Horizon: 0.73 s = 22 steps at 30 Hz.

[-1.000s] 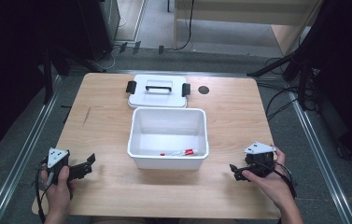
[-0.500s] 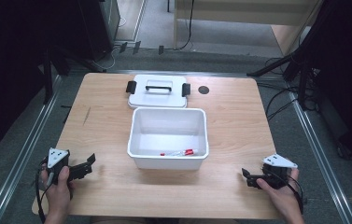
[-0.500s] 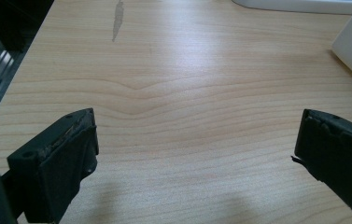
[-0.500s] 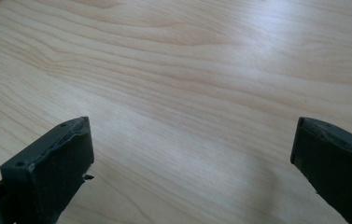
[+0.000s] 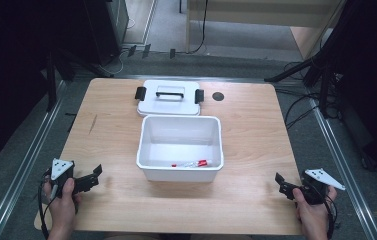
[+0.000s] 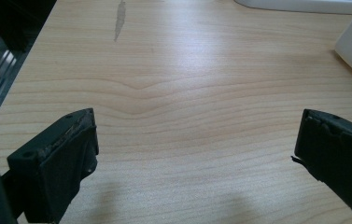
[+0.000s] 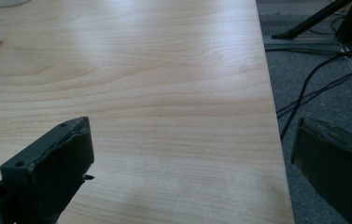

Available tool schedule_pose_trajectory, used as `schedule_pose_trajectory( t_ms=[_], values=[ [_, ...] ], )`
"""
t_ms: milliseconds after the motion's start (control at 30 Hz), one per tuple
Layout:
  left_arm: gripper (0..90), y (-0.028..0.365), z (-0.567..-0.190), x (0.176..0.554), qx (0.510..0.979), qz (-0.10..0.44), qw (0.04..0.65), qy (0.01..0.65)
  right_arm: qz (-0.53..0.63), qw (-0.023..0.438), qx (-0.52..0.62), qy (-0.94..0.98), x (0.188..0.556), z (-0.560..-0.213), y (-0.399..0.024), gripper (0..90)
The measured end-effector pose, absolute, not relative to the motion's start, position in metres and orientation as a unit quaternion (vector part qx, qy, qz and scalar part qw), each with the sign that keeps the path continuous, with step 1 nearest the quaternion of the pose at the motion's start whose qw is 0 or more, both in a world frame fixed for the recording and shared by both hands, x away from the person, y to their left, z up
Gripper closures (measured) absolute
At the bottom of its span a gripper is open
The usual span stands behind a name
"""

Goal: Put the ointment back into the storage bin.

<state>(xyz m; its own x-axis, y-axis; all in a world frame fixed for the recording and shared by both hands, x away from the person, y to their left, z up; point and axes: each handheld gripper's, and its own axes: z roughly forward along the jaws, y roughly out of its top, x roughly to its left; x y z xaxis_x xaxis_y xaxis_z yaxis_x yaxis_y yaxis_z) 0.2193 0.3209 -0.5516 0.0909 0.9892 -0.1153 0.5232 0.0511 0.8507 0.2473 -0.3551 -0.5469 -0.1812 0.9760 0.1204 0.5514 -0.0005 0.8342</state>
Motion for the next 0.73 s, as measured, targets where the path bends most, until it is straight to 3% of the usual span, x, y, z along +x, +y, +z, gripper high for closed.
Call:
schedule_pose_trajectory(
  t_ms=[600,733],
  values=[
    [0.1,0.3208,-0.5519,0.2191,0.62,0.297,0.399,0.607,0.392,0.231,0.599,0.659,0.253,-0.5486,-0.3561,0.1],
    [0.0,0.321,-0.5518,0.2192,0.62,0.299,0.397,0.608,0.395,0.227,0.595,0.662,0.253,-0.5486,-0.356,5.0]
  ],
)
